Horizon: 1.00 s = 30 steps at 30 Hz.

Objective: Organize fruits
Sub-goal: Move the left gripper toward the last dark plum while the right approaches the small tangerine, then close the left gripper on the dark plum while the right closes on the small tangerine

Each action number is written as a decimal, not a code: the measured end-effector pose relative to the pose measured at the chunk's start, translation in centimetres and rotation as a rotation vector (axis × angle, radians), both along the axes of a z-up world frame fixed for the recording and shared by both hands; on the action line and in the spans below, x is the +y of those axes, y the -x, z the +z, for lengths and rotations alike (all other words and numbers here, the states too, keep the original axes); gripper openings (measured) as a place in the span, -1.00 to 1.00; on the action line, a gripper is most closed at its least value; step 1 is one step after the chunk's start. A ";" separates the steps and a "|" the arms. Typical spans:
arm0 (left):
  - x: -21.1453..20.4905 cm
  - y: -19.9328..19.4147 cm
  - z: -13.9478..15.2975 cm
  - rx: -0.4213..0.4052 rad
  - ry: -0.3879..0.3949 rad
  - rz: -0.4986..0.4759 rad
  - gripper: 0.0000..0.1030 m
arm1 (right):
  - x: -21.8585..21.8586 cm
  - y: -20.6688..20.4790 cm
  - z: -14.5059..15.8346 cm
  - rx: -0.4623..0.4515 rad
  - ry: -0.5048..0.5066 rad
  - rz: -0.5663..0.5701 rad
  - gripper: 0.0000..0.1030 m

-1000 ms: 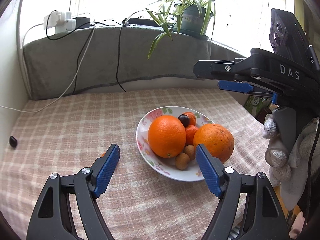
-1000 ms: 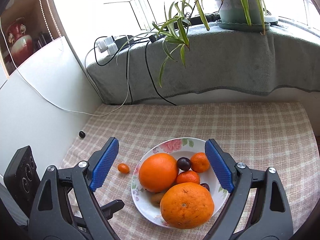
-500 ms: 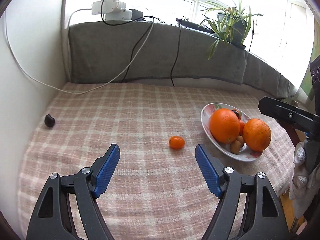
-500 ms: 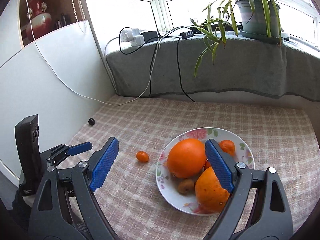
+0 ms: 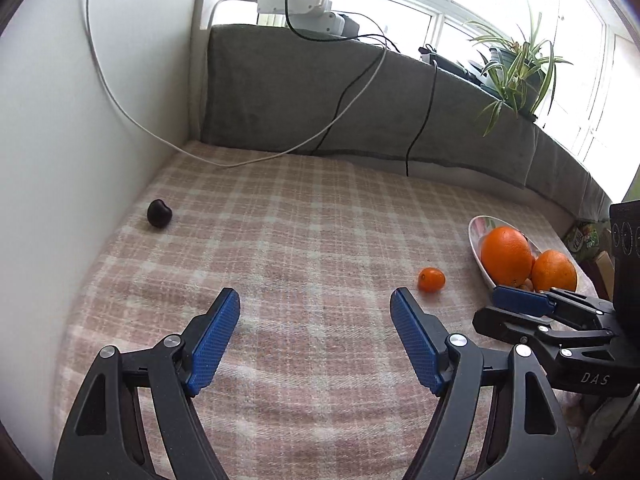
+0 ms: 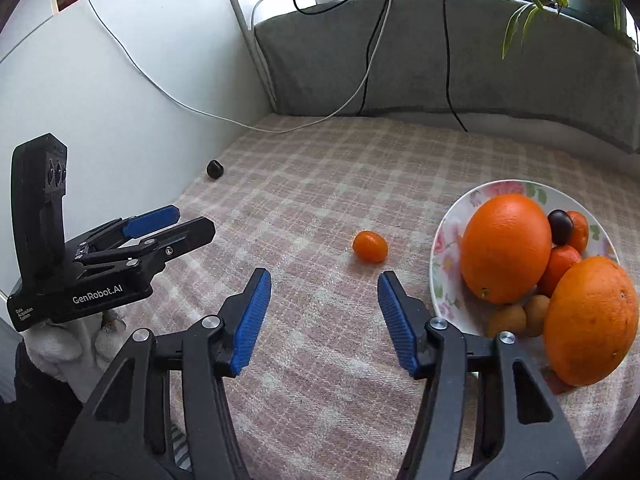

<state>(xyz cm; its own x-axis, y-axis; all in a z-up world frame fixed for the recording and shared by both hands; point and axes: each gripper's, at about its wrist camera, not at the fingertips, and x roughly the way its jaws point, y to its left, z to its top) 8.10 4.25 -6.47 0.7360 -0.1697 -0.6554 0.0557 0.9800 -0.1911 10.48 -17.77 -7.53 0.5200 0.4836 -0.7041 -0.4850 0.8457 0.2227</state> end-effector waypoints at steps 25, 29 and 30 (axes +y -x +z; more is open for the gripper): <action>8.1 -4.5 -3.4 0.047 0.039 0.126 0.25 | 4.0 -4.7 -3.4 -0.024 0.251 -0.135 -0.22; 9.0 -5.7 -3.7 0.053 0.026 0.157 0.24 | 4.5 -5.2 -3.6 -0.037 0.292 -0.119 -0.23; 9.3 -6.1 -3.7 0.054 0.019 0.166 0.21 | 4.6 -5.4 -3.7 -0.035 0.297 -0.113 -0.23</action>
